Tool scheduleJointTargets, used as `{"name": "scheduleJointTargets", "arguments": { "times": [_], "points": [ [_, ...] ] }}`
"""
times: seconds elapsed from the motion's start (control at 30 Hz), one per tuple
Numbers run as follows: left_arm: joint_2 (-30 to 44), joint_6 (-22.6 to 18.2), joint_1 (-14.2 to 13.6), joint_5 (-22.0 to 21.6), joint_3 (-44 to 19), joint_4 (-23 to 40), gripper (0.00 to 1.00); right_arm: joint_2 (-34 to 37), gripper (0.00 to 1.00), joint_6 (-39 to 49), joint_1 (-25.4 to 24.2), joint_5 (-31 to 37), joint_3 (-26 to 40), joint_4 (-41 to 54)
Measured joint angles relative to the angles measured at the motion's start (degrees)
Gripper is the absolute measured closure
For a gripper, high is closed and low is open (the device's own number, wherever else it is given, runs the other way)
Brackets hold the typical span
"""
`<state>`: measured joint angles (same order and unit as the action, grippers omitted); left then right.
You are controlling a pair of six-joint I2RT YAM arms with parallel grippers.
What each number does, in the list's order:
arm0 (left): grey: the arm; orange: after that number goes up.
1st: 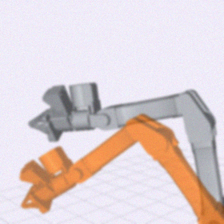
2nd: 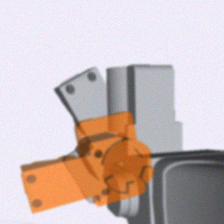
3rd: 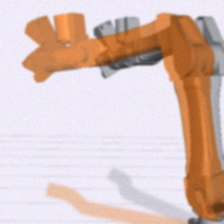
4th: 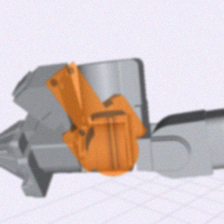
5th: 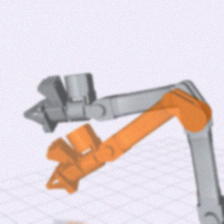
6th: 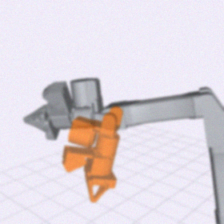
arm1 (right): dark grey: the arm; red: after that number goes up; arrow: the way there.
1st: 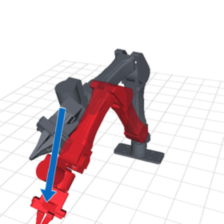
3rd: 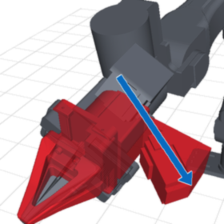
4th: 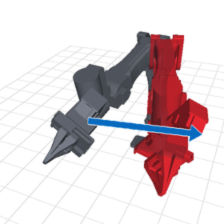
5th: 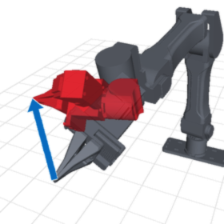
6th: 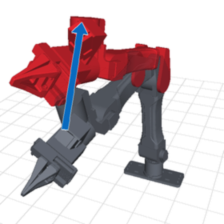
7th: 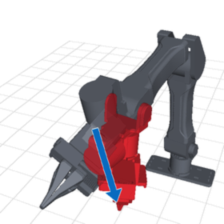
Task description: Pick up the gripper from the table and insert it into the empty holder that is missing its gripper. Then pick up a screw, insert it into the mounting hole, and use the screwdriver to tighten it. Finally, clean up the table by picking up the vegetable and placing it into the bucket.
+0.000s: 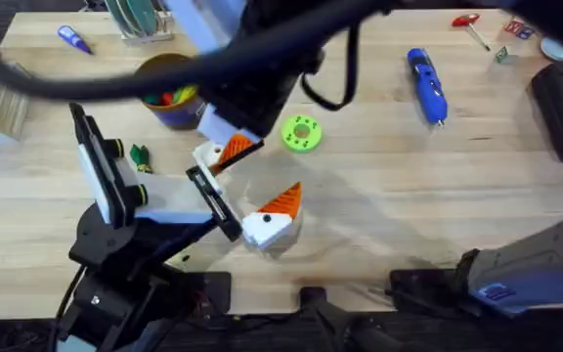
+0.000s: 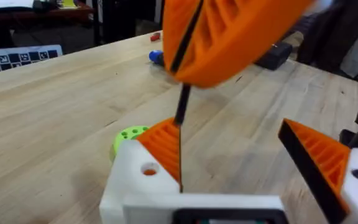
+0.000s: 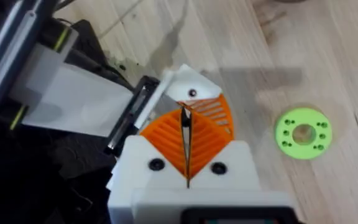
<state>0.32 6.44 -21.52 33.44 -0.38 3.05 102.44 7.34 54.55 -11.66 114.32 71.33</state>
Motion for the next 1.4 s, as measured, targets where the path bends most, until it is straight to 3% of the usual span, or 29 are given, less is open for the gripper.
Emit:
{"name": "scheduleJointTargets", "arguments": {
  "times": [0.43,1.4],
  "points": [
    [0.0,0.0,0.0,0.0,0.0,0.0,0.015,2.9,0.994,-0.1,1.3,3.3,0.0,-1.0],
    [0.0,0.2,0.0,0.0,0.0,0.0,0.015,7.1,0.995,-0.3,1.9,3.9,0.1,-1.1]
  ]
}}
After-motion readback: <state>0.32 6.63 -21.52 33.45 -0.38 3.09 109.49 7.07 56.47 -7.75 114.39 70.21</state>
